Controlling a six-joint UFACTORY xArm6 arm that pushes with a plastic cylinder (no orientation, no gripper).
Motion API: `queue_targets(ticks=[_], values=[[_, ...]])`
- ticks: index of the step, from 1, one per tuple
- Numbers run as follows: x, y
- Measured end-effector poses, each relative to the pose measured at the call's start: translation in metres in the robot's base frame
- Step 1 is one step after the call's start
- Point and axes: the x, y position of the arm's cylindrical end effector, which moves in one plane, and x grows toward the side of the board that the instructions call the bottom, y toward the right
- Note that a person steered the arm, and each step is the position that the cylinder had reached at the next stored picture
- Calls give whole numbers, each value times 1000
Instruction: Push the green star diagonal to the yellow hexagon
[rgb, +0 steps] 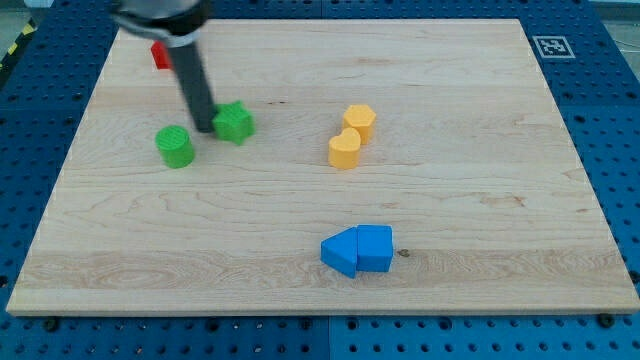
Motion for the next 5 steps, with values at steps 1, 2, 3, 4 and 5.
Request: queue_targets(ticks=[1, 2, 3, 4, 5], values=[[-21, 35], [7, 33], [39, 32], [51, 38], [44, 67]])
